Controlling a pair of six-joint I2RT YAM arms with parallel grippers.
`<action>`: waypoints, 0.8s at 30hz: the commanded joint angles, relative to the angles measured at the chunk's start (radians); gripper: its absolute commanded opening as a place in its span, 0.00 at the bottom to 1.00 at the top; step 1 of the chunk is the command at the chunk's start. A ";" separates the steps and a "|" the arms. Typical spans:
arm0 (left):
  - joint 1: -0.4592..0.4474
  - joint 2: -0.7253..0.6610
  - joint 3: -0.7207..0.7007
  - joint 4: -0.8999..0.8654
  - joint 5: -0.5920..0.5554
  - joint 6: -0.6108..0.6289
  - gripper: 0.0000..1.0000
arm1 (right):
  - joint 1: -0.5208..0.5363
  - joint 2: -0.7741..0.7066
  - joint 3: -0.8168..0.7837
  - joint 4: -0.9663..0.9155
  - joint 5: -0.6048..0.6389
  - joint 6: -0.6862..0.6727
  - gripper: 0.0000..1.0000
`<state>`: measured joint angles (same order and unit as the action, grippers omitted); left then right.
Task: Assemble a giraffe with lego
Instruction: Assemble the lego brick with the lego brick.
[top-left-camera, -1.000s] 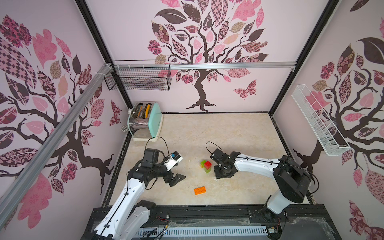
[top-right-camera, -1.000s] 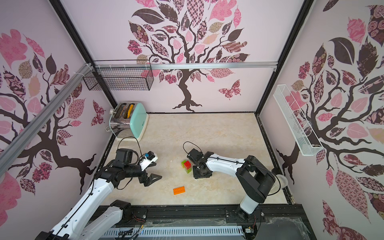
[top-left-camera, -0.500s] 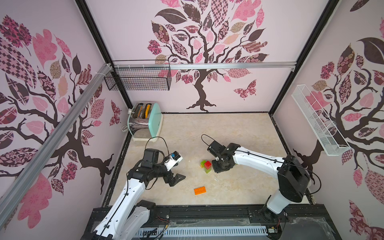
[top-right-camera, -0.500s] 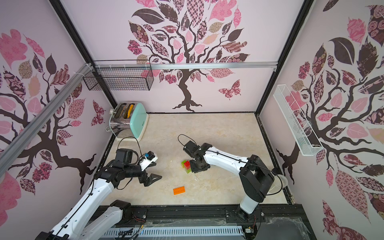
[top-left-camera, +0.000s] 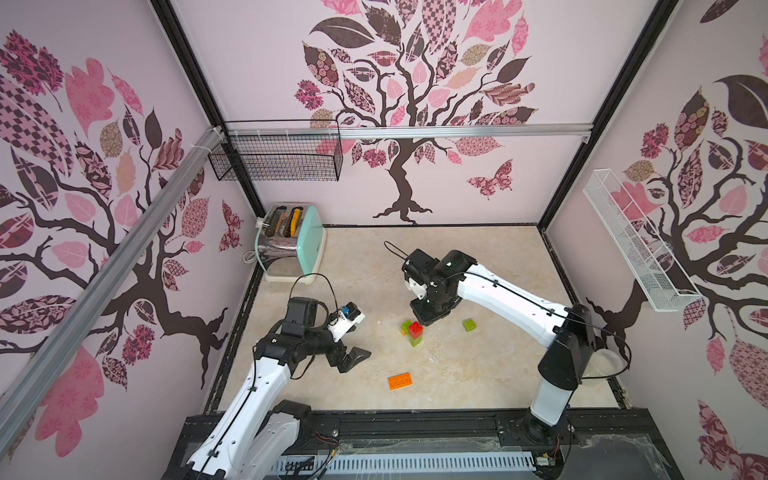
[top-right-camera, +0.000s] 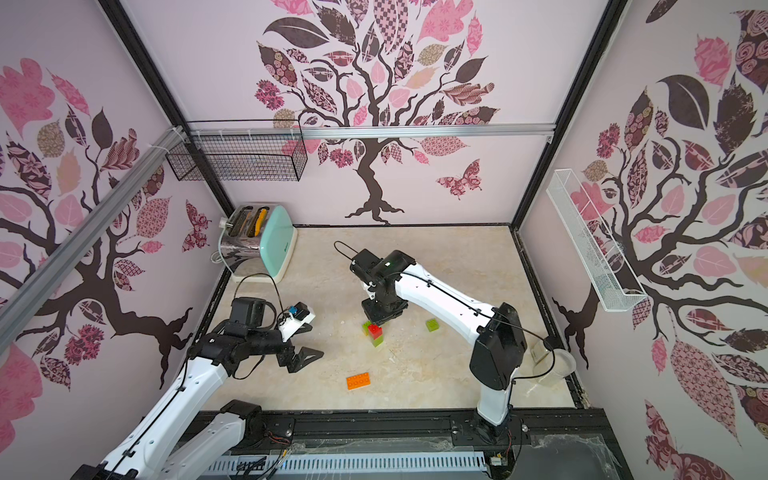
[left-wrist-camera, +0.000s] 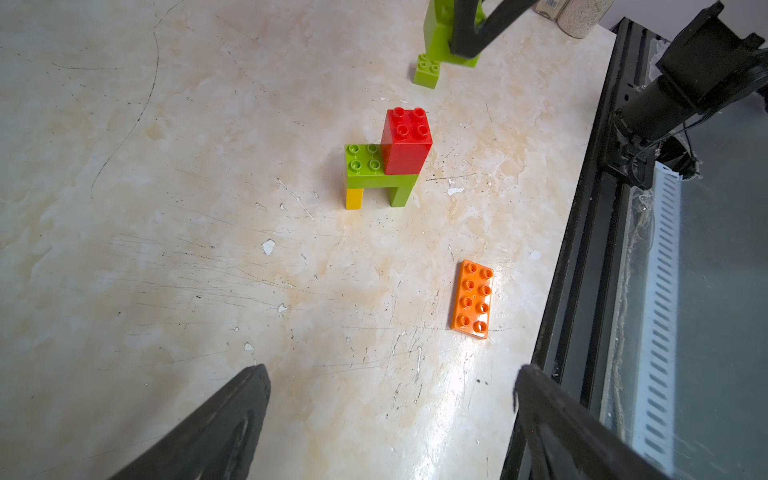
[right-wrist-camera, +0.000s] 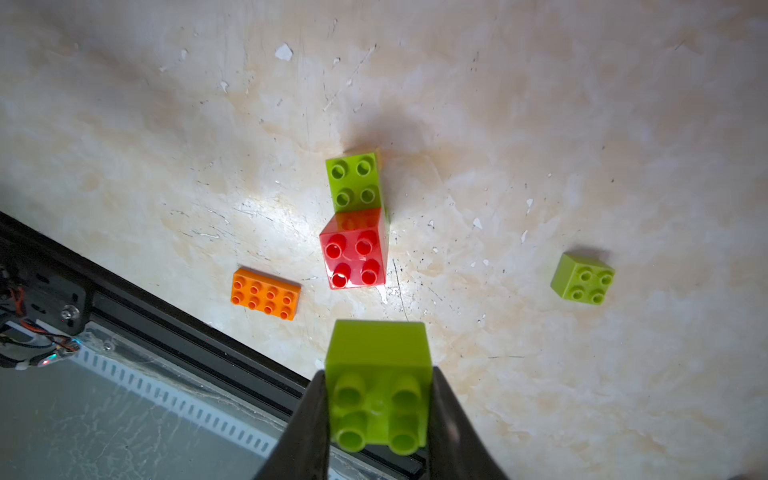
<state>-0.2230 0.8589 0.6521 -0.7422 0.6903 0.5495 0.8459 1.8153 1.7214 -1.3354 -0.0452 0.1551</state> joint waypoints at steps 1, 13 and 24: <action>0.004 -0.010 -0.008 -0.001 0.015 0.009 0.98 | 0.021 0.039 0.026 -0.045 -0.006 -0.018 0.20; 0.005 -0.005 -0.006 -0.003 0.017 0.008 0.98 | 0.032 0.117 0.073 -0.003 0.039 -0.030 0.19; 0.004 0.002 -0.005 -0.003 0.018 0.008 0.98 | 0.032 0.158 0.076 0.039 0.036 -0.045 0.18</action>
<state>-0.2230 0.8604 0.6521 -0.7422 0.6903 0.5495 0.8749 1.9427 1.7725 -1.3128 -0.0147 0.1188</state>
